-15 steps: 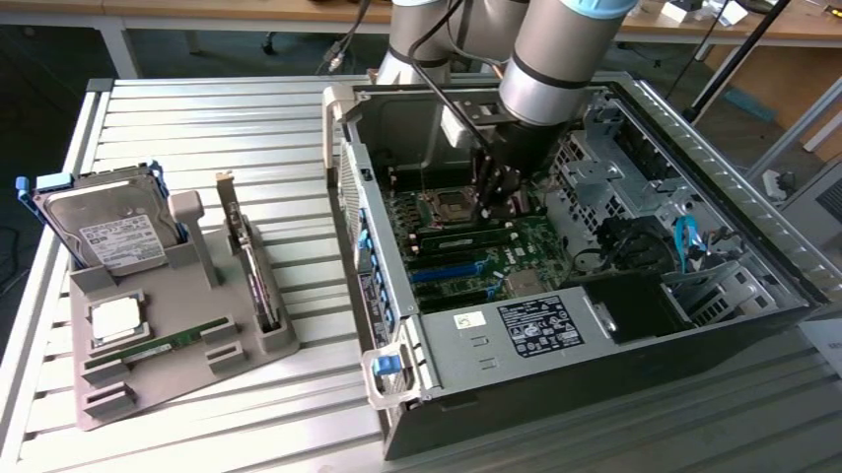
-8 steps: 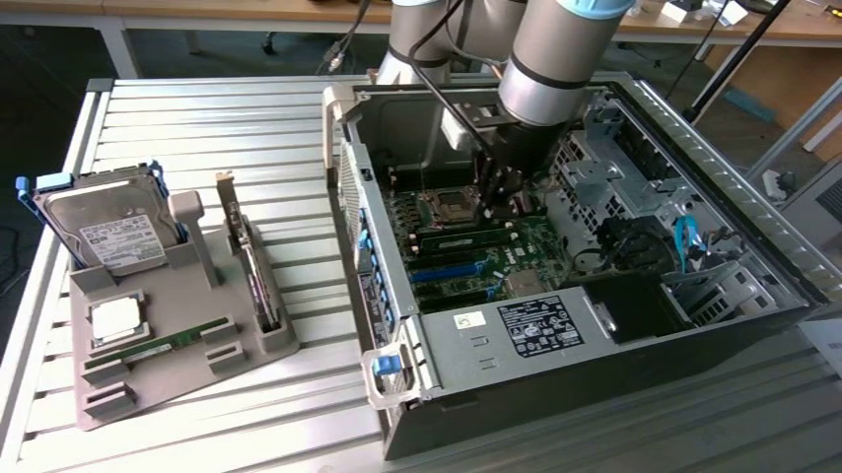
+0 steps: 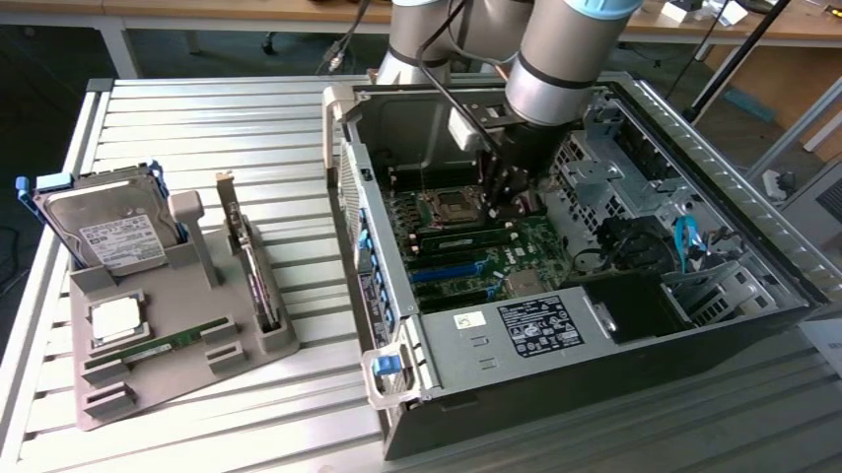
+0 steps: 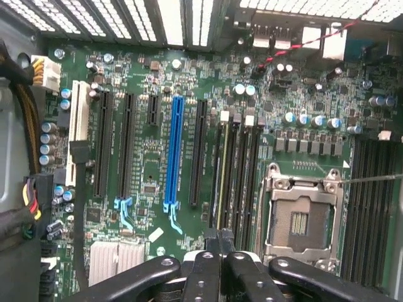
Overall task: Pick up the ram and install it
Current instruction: 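Insert the ram into the slot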
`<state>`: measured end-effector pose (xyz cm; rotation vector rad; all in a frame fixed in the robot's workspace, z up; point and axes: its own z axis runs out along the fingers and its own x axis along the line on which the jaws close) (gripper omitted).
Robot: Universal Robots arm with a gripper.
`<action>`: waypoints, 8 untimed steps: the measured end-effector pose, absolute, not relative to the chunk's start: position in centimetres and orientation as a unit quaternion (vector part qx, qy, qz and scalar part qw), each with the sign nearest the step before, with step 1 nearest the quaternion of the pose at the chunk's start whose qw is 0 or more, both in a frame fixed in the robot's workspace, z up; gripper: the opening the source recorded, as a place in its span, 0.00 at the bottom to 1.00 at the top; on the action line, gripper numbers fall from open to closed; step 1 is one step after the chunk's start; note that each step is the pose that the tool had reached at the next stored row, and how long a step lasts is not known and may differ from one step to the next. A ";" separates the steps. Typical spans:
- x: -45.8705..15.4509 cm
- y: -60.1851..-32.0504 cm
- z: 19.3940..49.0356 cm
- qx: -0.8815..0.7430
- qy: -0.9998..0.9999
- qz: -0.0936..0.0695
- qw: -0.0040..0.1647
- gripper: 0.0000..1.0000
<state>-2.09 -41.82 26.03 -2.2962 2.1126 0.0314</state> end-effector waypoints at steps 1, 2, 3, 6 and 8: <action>-1.9 -41.8 26.0 -0.736 0.677 0.010 0.010 0.11; -1.7 -41.8 26.0 -0.736 0.677 0.011 0.010 0.11; -1.4 -41.8 26.0 -0.736 0.677 0.011 0.010 0.11; -0.5 -41.8 26.0 -0.736 0.677 0.013 0.008 0.11; 0.0 -41.8 26.0 -0.736 0.677 0.014 0.007 0.11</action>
